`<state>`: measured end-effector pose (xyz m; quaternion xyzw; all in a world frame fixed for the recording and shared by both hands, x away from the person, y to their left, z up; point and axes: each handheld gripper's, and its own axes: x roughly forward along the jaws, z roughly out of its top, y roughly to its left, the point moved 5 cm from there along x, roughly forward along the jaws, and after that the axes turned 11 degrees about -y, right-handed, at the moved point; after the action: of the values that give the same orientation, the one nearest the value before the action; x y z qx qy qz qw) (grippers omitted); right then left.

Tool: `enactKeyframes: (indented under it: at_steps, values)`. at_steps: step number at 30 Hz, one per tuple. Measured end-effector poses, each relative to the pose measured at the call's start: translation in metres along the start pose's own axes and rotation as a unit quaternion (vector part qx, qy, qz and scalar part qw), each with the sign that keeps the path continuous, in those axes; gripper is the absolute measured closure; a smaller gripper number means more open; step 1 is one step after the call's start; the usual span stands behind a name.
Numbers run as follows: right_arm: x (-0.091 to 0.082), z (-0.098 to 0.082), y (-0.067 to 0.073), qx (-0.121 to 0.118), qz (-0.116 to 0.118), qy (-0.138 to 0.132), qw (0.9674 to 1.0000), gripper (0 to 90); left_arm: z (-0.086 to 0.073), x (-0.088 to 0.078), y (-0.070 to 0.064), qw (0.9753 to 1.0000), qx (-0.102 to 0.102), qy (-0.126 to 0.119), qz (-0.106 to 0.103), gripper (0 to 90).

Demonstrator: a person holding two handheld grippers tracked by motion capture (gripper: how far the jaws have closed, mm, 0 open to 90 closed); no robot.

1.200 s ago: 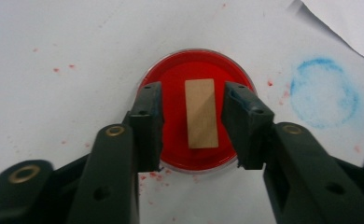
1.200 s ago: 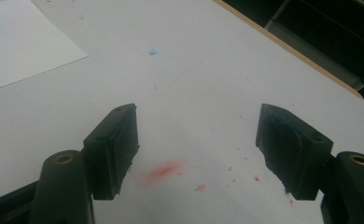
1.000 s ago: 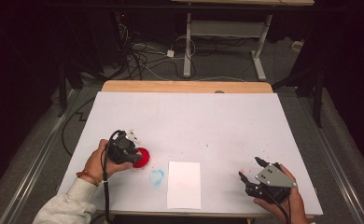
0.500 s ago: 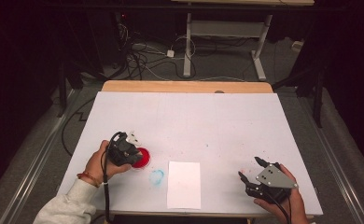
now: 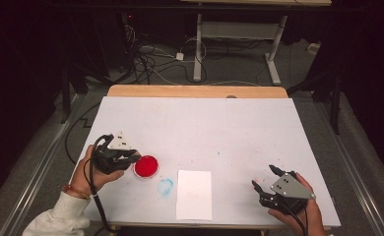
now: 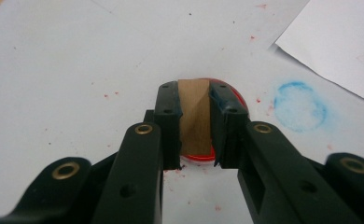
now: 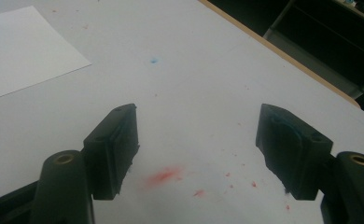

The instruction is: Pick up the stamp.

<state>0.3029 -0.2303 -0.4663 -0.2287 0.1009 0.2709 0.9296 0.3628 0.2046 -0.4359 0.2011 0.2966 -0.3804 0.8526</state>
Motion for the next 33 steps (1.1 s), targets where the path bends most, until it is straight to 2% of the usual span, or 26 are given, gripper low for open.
enactKeyframes:
  at_steps: [5, 6, 17, 24, 28, 33]
  values:
    - [0.000, 0.000, 0.001, 0.000, 0.002, 0.000, 1.0000, 29.8, 0.005, -0.009, -0.002, 0.9998, 0.003, -0.015, 0.013, 73.4]
    - [0.000, 0.000, 0.001, 0.000, 0.002, 0.000, 1.0000, 29.8, 0.006, -0.010, -0.003, 0.9998, 0.003, -0.016, 0.010, 73.4]
    - [0.001, 0.000, 0.001, 0.001, 0.003, 0.000, 1.0000, 29.8, 0.010, -0.011, -0.006, 0.9998, 0.014, -0.012, 0.012, 73.4]
    - [0.007, 0.004, 0.003, 0.003, 0.008, -0.005, 1.0000, 29.9, 0.006, -0.001, -0.004, 0.9999, 0.017, -0.001, 0.000, 73.4]
    - [0.010, 0.000, 0.002, 0.008, 0.011, 0.004, 0.9999, 29.9, 0.005, 0.009, -0.004, 0.9998, 0.013, 0.006, -0.011, 73.4]
    - [0.010, -0.001, 0.003, 0.007, 0.012, 0.006, 0.9999, 29.9, 0.004, 0.024, -0.007, 0.9992, 0.020, 0.024, -0.026, 73.4]
